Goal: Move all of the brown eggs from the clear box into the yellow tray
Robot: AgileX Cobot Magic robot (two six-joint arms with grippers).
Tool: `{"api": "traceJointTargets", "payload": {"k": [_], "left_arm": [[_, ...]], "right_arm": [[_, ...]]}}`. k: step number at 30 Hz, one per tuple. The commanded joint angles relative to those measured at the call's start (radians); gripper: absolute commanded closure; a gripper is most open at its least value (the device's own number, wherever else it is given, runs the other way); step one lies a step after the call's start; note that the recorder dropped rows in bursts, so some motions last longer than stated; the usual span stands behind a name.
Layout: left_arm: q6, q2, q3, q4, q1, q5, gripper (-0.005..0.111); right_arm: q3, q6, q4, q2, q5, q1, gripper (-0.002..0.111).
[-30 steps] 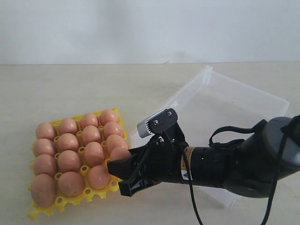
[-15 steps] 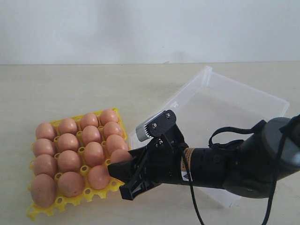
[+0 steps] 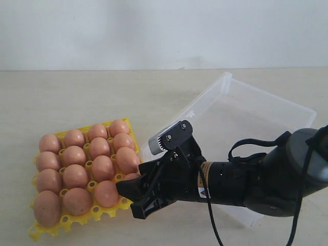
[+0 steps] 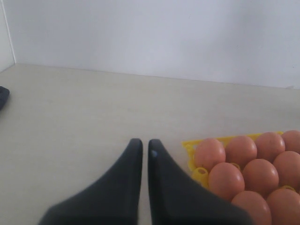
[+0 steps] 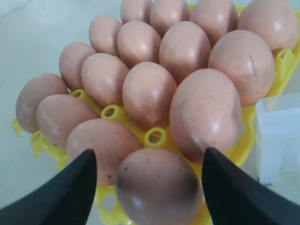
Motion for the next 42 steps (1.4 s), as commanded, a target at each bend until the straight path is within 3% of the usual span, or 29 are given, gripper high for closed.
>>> {"api": "traceJointTargets", "payload": {"k": [1,9,18,20,23,24,27,29,32,34,38,42], "left_arm": [[-0.002,-0.003,0.003,-0.007,-0.002,-0.002,0.103],[-0.002,-0.003,0.003,-0.007,-0.002,-0.002,0.103],[-0.002,-0.003,0.003,-0.007,-0.002,-0.004,0.103],[-0.002,-0.003,0.003,-0.007,-0.002,-0.004,0.103],[-0.002,-0.003,0.003,-0.007,-0.002,-0.004,0.103],[-0.002,-0.003,0.003,-0.007,-0.002,-0.004,0.103],[-0.002,-0.003,0.003,-0.007,-0.002,-0.004,0.103],[-0.002,-0.003,0.003,-0.007,-0.002,-0.002,0.103],[-0.002,-0.003,0.003,-0.007,-0.002,-0.002,0.103],[-0.002,-0.003,0.003,-0.007,-0.002,-0.002,0.103],[-0.002,-0.003,0.003,-0.007,-0.002,-0.002,0.103],[-0.002,-0.003,0.003,-0.007,-0.002,-0.004,0.103]], "right_arm": [[0.003,-0.004,-0.009,-0.001,-0.01,0.0,0.05],[0.003,-0.004,-0.007,-0.001,-0.02,0.0,0.05],[0.003,0.029,-0.003,-0.129,-0.163,0.0,0.052],[0.003,0.013,0.021,-0.195,-0.112,0.0,0.063],[0.003,-0.097,0.108,-0.293,0.043,-0.002,0.097],[0.003,-0.168,0.153,-0.327,0.094,-0.002,0.107],[0.003,-0.577,0.42,-0.409,0.22,-0.002,0.108],[0.003,-0.993,0.648,-0.458,0.246,-0.002,0.108],[0.003,-1.613,1.062,-0.515,0.191,-0.002,0.108],[0.003,-1.804,1.36,-0.546,0.072,-0.002,0.108],[0.003,-1.784,1.799,-0.598,-0.245,-0.054,0.108],[0.005,-1.627,1.824,-0.726,-0.086,-0.183,0.108]]}}
